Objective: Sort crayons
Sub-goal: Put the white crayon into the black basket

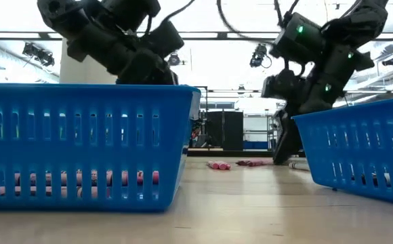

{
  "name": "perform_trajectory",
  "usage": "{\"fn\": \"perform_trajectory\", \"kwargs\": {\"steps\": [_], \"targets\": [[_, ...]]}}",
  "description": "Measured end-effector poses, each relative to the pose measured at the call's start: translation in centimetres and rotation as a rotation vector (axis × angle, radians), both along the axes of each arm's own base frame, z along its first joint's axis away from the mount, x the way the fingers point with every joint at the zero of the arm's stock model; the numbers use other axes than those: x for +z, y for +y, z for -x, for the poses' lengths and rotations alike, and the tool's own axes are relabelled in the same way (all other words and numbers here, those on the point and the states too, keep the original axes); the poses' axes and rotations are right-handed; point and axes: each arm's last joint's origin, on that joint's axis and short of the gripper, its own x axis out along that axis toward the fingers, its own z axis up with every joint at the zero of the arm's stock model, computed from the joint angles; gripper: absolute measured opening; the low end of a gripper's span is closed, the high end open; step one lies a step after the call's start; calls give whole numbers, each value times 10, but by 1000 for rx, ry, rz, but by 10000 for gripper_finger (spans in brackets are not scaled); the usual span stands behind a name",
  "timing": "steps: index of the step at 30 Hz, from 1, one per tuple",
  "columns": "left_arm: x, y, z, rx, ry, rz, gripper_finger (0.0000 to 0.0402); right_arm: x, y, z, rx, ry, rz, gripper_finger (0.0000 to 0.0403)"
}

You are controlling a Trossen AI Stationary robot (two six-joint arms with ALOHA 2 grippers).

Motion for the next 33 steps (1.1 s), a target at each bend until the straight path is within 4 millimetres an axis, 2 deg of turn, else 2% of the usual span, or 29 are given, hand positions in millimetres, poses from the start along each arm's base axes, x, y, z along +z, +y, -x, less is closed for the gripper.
{"fn": "perform_trajectory", "kwargs": {"steps": [4, 8, 14, 21, 28, 33], "targets": [[2, 0, -1, 8, -26, 17, 133, 22, 2, -5, -3, -110, -16, 38], [-5, -1, -4, 15, -25, 28, 133, 47, 9, -10, 27, -260, -48, 38], [-7, -3, -15, 28, -147, 89, 133, 77, 18, -15, 62, -511, -79, 38], [4, -5, -20, 26, -298, 128, 143, 91, 25, -21, 117, -674, -57, 38], [14, -5, -22, 20, -404, 155, 185, 98, 27, -22, 145, -744, -5, 38], [20, -5, -23, 17, -461, 163, 194, 101, 26, -23, 137, -764, 36, 38]]}}
